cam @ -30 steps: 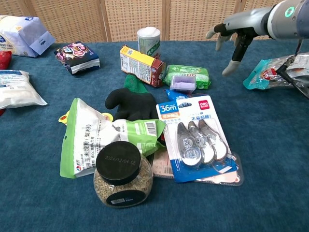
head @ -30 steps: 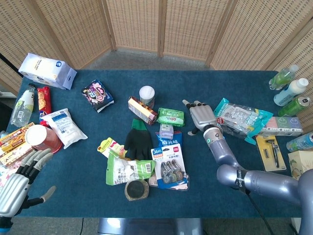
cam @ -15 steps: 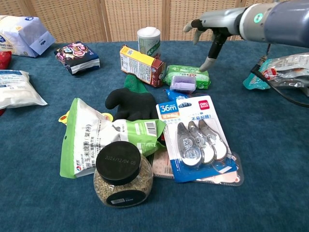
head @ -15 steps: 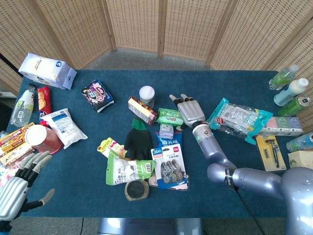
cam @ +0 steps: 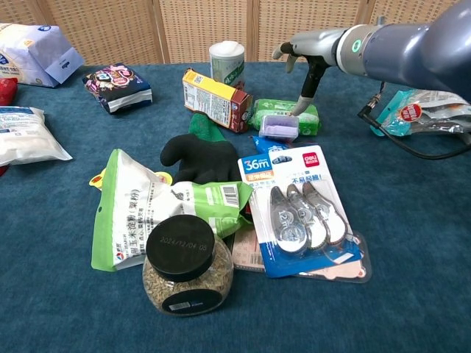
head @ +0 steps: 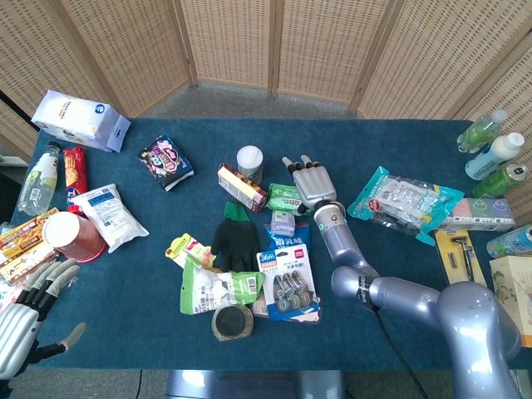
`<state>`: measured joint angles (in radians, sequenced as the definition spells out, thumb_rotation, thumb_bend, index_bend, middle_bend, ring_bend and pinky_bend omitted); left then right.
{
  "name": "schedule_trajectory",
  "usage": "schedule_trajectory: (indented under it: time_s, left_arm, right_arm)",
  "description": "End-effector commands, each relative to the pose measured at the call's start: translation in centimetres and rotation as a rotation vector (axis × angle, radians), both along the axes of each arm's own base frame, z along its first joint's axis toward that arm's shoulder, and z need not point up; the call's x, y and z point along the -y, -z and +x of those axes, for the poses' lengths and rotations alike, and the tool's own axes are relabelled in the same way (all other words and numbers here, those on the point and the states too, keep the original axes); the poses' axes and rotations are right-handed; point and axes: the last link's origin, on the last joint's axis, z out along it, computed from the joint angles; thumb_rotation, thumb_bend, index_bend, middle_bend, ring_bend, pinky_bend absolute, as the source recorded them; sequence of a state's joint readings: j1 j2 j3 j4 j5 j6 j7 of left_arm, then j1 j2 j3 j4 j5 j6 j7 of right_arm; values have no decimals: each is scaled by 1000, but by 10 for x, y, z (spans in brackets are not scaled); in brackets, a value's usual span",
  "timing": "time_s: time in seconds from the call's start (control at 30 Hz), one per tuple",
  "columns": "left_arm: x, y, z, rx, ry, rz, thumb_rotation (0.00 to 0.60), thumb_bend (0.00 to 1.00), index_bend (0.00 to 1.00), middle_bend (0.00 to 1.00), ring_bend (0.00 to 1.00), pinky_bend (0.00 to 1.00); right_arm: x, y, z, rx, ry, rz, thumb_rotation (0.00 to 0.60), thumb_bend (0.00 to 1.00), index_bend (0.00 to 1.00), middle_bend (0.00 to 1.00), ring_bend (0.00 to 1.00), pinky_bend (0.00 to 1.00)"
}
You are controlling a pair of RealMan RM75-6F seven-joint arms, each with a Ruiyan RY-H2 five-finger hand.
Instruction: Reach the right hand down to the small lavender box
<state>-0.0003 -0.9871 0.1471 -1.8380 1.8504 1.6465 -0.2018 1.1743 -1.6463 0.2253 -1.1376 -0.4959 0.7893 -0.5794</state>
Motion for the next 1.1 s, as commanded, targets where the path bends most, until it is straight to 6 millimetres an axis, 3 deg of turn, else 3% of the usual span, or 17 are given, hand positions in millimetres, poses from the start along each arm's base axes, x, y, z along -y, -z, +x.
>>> schedule_trajectory:
  time_s: [0.03,0.57,0.63,0.7,0.77,0.83,0.93,1.03,1.1]
  left_arm:
    - [0,0,-1,2,-1,2,600,363,57,74,0,0]
    - [2,-2,0,1,2,11,600,362,52,69,0,0]
    - [3,-3,0,2,3,14,600,361,51,68,0,0]
    - [4,-3,0,1,2,15,600,362,51,68,0,0]
    - [4,-4,0,4,1,16,600,362,51,68,0,0]
    - [5,-5,0,8,2,21,600,362,51,66,0,0]
    - [7,-6,-1,15,6,29,600,362,52,64,0,0]
    - [9,-7,-3,15,1,32,600,362,51,63,0,0]
    - [10,-7,-6,20,-6,34,600,362,51,62,0,0]
  right_arm:
    - [1,6,-2,-21,8,3,589,126,0,183,35,213]
    - [4,28,-9,-96,36,15,586,126,0,160,21,213]
    - [5,32,-7,-96,39,18,587,125,0,164,54,246]
    - [6,36,-4,-95,34,15,594,125,9,205,167,365]
    - [6,40,0,-82,32,16,600,126,96,298,347,541]
    - [7,43,2,-70,32,18,600,123,255,424,569,752]
    - [7,46,6,-49,33,18,600,132,475,651,828,966]
    - [10,39,8,7,50,6,600,140,637,846,989,1000]
    - [13,28,8,67,60,-18,600,141,681,902,1000,1000]
